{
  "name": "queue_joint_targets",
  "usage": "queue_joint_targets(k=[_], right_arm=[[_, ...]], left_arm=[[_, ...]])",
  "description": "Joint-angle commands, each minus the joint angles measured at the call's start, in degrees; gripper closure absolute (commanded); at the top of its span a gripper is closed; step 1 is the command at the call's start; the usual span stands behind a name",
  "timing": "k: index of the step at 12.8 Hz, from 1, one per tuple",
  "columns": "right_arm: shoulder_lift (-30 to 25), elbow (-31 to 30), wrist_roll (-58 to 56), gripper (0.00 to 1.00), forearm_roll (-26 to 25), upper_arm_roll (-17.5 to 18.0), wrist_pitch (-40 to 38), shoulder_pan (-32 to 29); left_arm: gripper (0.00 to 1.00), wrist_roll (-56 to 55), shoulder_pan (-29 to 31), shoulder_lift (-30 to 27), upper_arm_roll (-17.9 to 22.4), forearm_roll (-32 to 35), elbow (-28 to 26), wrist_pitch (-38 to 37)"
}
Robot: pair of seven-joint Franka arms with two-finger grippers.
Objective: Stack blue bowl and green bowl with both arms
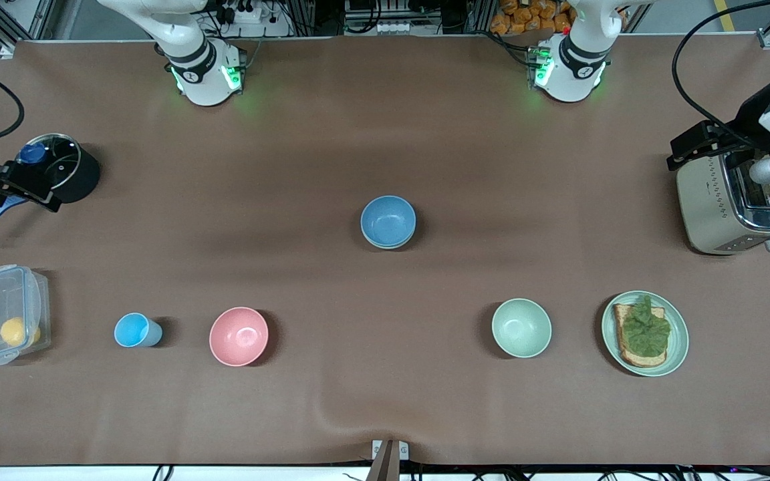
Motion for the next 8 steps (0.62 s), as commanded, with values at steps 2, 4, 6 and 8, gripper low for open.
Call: queue_joint_targets(k=[2,4,6,8], right_arm=[[-3.8,-4.8,0.3,0.0,-1.0,1.6,1.9,-1.3],[-3.8,-5.0,0.3,0.0,-1.0,1.6,2.0,-1.3],[-3.5,-4.7,0.3,0.0,-1.1,1.6,1.9,-1.4],[-3.2,-3.8,0.3,0.0,-1.2,1.8,1.9,-1.4]], left_arm=[[0.0,-0.1,-0.9,-1.1,0.6,-0.7,-0.6,-0.5],[0.0,-0.2,-1.1,-1.2,0.6,-0.5,-0.5,-0.6],[0.0,-0.2,-1.4,-1.1,0.7,-0.4,-0.5,-0.6],[0.0,-0.6,-1.5,-1.1,0.7,-0.2,-0.5,-0.6]])
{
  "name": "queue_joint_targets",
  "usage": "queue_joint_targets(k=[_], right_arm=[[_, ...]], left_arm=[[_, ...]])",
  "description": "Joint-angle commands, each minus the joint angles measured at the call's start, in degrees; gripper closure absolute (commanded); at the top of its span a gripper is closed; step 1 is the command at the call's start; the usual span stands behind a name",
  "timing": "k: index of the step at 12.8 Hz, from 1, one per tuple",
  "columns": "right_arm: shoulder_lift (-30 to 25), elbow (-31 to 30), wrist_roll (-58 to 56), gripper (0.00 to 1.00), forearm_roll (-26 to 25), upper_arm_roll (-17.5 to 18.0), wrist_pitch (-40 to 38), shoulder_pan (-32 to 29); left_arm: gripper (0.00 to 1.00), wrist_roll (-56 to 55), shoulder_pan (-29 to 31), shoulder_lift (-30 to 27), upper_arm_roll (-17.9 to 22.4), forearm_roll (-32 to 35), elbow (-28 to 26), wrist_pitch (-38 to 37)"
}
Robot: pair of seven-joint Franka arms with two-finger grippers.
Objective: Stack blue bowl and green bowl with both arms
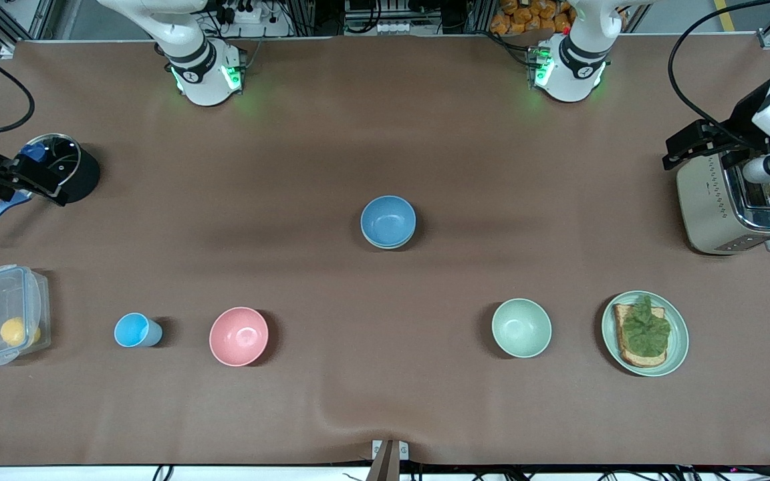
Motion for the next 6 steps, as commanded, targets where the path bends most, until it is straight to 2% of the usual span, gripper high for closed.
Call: queue_joint_targets(k=[1,6], right_arm=[[-1.0,0.0,0.3,0.0,-1.1,1.5,0.4,-1.4],[-1.1,-0.2,0.2,0.0,-2.3,1.5,0.2,-1.3]], left_arm=[[0.0,-0.8,-1.1,-1.1,0.6,0.7,-0.5,-0.9],[0.0,-0.9,-1.2,-1.1,0.6,0.9,-0.5,-0.9]])
